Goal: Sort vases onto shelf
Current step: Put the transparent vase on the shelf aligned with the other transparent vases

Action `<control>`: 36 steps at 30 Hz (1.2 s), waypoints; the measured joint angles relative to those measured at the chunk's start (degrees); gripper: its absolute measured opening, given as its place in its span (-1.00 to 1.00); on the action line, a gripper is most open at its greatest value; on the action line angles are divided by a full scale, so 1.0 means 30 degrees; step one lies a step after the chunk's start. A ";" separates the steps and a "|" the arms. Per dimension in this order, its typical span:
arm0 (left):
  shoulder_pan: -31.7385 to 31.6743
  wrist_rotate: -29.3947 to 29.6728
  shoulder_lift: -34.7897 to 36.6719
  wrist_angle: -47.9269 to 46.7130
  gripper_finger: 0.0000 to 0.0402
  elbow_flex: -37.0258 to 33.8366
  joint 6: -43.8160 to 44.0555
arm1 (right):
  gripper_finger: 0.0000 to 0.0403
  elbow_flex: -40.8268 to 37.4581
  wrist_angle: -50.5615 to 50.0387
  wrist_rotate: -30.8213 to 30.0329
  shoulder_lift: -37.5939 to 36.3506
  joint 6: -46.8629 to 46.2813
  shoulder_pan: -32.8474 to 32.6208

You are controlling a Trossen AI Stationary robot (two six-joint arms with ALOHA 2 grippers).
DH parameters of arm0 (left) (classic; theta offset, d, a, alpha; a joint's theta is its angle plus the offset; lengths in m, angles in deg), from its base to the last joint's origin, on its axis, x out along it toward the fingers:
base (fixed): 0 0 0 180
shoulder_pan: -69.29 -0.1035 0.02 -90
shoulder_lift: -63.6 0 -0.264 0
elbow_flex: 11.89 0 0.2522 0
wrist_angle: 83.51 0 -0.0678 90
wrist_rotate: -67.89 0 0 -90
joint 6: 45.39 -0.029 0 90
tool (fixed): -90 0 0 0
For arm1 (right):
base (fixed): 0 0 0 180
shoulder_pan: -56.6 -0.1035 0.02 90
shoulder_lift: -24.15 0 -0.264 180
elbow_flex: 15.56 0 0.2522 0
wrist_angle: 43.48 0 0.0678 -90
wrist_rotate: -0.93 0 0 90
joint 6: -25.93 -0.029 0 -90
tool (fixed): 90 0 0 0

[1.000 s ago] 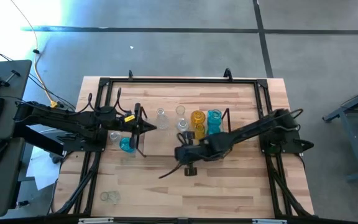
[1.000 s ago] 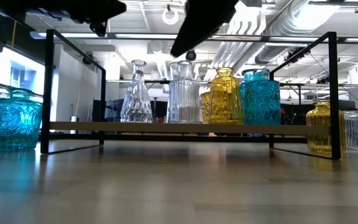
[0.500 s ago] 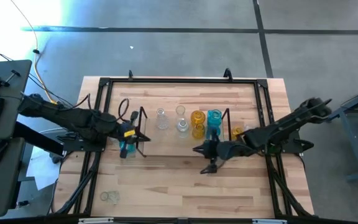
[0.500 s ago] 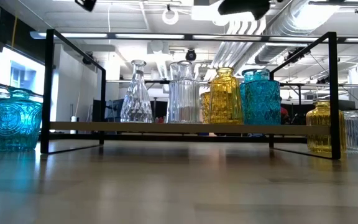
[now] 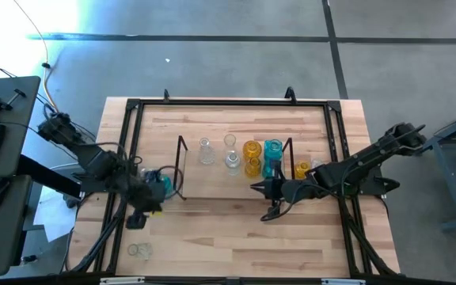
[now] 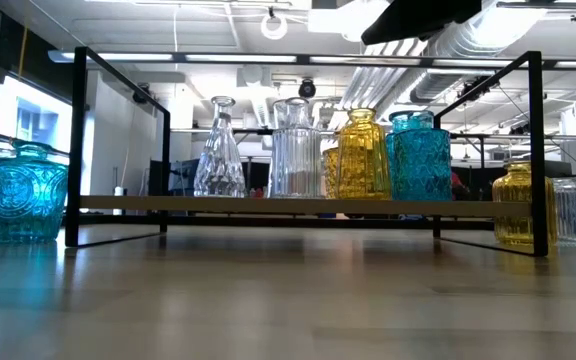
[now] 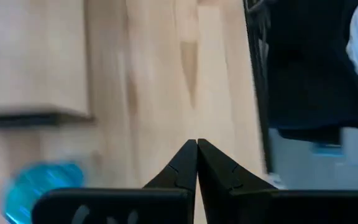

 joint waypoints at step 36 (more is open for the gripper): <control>0.6655 -0.3532 -0.6372 -0.0480 -0.35 0.0438 1.2633 | -1.00 0.0000 0.0226 -0.0683 0.0015 0.0767 -0.0007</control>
